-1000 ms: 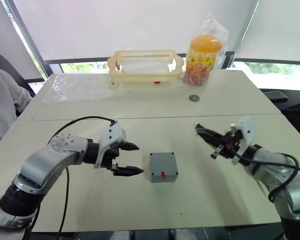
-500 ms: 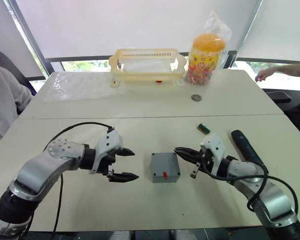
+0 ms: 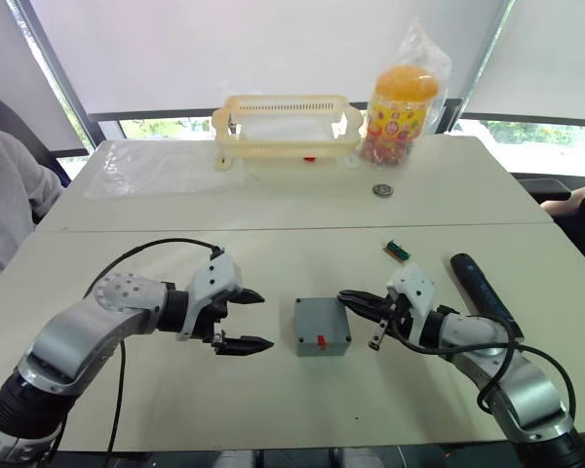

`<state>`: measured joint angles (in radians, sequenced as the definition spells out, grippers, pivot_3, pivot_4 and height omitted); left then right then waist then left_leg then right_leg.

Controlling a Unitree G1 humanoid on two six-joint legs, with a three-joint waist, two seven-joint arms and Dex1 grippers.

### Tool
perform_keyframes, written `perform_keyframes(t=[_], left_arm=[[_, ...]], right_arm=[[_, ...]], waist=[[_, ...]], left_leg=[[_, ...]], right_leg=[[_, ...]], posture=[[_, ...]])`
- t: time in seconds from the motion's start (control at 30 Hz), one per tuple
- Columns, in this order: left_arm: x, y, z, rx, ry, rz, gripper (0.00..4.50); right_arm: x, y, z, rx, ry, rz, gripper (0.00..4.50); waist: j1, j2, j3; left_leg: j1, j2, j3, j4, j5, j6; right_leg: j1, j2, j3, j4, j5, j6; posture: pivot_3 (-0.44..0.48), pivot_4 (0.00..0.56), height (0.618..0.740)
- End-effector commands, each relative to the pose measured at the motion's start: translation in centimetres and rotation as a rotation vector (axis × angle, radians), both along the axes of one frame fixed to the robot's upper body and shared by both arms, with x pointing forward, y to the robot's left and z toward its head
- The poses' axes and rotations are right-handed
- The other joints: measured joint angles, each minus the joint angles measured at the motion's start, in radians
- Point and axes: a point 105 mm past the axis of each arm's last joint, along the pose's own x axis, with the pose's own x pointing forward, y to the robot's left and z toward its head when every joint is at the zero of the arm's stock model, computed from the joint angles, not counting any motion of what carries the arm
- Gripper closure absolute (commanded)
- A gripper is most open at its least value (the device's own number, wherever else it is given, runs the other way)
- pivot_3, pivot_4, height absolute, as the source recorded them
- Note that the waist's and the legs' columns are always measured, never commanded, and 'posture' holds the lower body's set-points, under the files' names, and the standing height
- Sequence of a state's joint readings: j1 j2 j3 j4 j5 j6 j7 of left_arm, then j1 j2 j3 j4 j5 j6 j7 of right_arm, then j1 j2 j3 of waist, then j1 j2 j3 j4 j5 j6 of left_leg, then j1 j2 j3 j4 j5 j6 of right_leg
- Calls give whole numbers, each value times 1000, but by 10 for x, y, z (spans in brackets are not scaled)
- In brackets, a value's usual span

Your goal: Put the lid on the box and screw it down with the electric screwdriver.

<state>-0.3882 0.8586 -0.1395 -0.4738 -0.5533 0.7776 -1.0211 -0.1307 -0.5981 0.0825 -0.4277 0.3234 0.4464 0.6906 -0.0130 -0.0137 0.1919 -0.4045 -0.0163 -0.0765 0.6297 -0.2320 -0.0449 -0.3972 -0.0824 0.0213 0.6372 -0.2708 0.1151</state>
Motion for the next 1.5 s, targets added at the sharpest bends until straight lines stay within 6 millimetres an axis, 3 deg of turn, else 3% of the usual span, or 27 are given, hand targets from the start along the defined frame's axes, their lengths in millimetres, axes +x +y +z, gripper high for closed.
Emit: perform_keyframes(t=[0.03, 0.13, 0.3, 0.43, 0.5, 0.57, 0.67, 0.73, 0.8, 0.9, 0.93, 1.03, 1.13, 1.5], left_arm=[[1, -2, 8, -11, -35, -8, 290], [2, -1, 8, -14, -36, -6, 290], [3, 1, 9, -18, -33, -4, 290], [7, 6, 14, -17, -40, -6, 290], [10, 6, 24, -42, -53, -17, 290], [12, 3, 37, -81, -69, -38, 290], [12, -7, 56, -117, -106, -104, 290], [10, -14, 60, -117, -121, -145, 290], [8, -20, 58, -100, -131, -176, 290], [3, -27, 54, -74, -154, -218, 290], [-1, -31, 51, -84, -146, -233, 290], [-12, -39, 47, -136, -109, -246, 290], [-19, -42, 44, -157, -90, -246, 290], [-24, -47, 33, -182, -51, -175, 290]], right_arm=[[3, 3, 7, -14, -34, 11, 4160], [4, 1, 12, -17, -45, 10, 3118], [0, -2, 30, 7, -76, 20, 561], [-10, -4, 57, 58, -92, 40, 561], [-8, -16, 75, 113, -63, 2, 561], [0, -40, 88, 130, -2, -75, 561], [15, -102, 94, 3, 106, -277, 561], [17, -136, 97, -83, 191, -364, 13], [12, -157, 100, -174, 278, -388, 13], [12, -187, 112, -175, 422, -527, 13], [4, -195, 104, -200, 534, -555, 13], [-15, -212, 86, -277, 732, -596, 13], [-22, -215, 80, -291, 797, -578, 13], [-18, -226, 49, -298, 918, -633, 13]], waist=[[-1, 0, 0], [0, 0, 0], [0, 0, 0], [0, 0, 0], [1, 0, 0], [2, 0, 0], [11, 0, 0], [14, 0, 0], [14, 2, 0], [-5, 4, 1], [-8, 4, 1], [-6, 4, 1], [-5, 5, 1], [-1, 7, 0]], left_leg=[[0, 0, 0, 0, 0, 0], [0, 0, 0, 0, 0, 0], [0, 0, 0, 0, 0, 0], [0, 0, 0, 0, 0, 0], [0, 0, 0, 1, 0, 0], [0, 0, -1, 1, 0, 0], [-1, -1, -1, 2, 0, 0], [-2, -1, -1, 2, 0, 0], [-3, -2, 2, 2, -1, 1], [-3, -1, 3, 1, -2, 3], [-3, -1, 5, 1, -2, 3], [-3, 3, 6, 0, -2, 4], [-3, 4, 7, 0, -2, 4], [-4, 3, 10, 2, -2, 4]], right_leg=[[0, 0, 0, 0, 0, 0], [0, 0, 0, 0, 0, 0], [0, 0, 0, 0, 0, 0], [0, 0, 0, 0, 0, 0], [0, 0, 0, 0, 0, 0], [0, 0, -1, 1, 0, 0], [1, -1, -2, -1, 0, -1], [1, -1, -2, -4, -1, -3], [1, -2, -1, -5, 0, -2], [0, -1, 0, -4, 1, 0], [-2, -1, 1, -4, 1, 0], [-3, 0, 2, -4, 1, 0], [-4, 1, 2, -4, 1, 0], [-6, 1, 4, -3, 1, 1]], posture=[[0, 150, 740], [0, 150, 740], [0, 150, 740], [0, 150, 740], [0, 150, 740], [0, 150, 740], [0, 150, 740], [0, 150, 740], [0, 150, 740], [0, 150, 740], [0, 150, 740], [0, 150, 740], [0, 150, 740], [0, 150, 740]])
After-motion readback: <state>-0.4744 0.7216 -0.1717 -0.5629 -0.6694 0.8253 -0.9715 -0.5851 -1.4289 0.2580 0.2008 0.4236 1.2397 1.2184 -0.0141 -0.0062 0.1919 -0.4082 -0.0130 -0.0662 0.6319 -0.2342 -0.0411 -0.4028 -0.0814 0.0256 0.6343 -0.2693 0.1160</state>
